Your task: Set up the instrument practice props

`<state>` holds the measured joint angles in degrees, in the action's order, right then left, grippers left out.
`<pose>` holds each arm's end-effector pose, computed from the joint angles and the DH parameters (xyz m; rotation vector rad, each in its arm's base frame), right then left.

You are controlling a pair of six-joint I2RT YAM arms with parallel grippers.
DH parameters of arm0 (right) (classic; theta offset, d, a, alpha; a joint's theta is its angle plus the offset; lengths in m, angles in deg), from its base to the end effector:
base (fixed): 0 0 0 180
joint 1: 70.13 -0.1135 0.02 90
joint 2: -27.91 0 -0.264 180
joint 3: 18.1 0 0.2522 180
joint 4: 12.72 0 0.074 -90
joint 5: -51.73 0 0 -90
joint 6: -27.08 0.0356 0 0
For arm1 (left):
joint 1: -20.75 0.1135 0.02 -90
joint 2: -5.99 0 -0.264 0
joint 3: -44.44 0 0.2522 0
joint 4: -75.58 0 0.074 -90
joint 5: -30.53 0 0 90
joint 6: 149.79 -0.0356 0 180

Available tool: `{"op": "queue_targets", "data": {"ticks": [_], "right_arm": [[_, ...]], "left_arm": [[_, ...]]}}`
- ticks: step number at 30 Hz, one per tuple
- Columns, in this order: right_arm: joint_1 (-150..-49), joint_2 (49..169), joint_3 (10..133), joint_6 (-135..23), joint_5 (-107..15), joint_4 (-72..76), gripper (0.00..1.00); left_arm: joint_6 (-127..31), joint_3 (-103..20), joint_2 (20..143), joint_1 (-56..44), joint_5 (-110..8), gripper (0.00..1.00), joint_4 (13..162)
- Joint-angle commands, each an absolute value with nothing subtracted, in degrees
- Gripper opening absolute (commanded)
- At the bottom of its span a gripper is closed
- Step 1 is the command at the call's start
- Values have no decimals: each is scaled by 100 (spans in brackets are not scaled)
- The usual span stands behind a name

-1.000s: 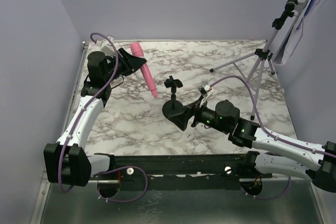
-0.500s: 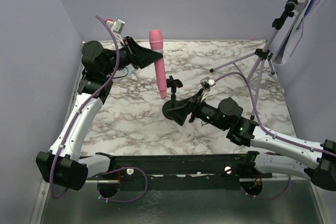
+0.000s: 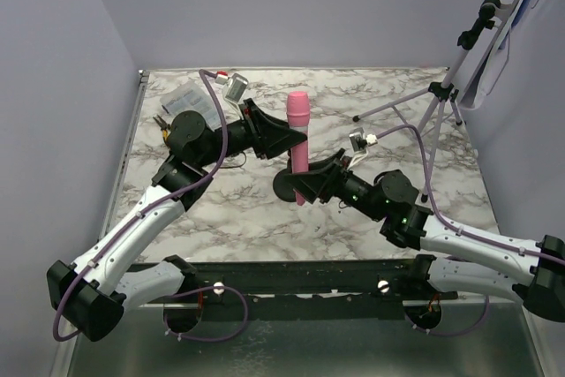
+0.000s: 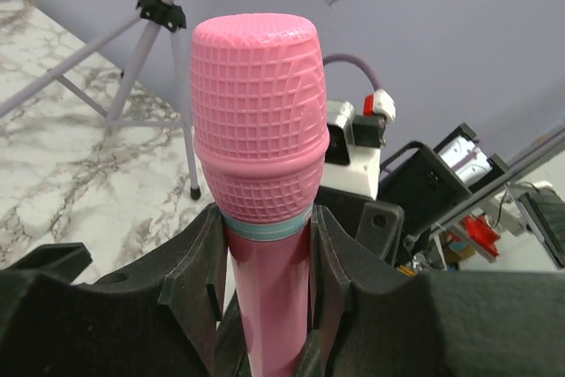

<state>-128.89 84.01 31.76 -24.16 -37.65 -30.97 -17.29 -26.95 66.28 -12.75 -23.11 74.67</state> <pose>0.1200 0.1970 0.3280 -0.2526 1.4907 1.3988 0.1860 -0.1484 0.4127 0.4794 1.5132 -1.4992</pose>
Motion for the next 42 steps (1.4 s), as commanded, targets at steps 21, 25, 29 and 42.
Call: {"op": "queue_targets", "data": {"ticks": [21,25,29,42], "right_arm": [[-12888,6687,2502,-2377,-1080,-583,0],[-12885,6061,2408,-2569,-887,-277,0],[-12884,5790,2414,-2620,-881,26,0],[-12886,6187,2454,-2811,-1633,-568,0]], "left_arm": [[-3316,-3158,6318,-1242,-4271,99,10298],[-3569,-3225,6684,-995,-4168,99,10718],[-3897,-3440,7281,-808,-3588,99,10807],[-4115,-3428,8028,-825,-3065,70,10431]]}}
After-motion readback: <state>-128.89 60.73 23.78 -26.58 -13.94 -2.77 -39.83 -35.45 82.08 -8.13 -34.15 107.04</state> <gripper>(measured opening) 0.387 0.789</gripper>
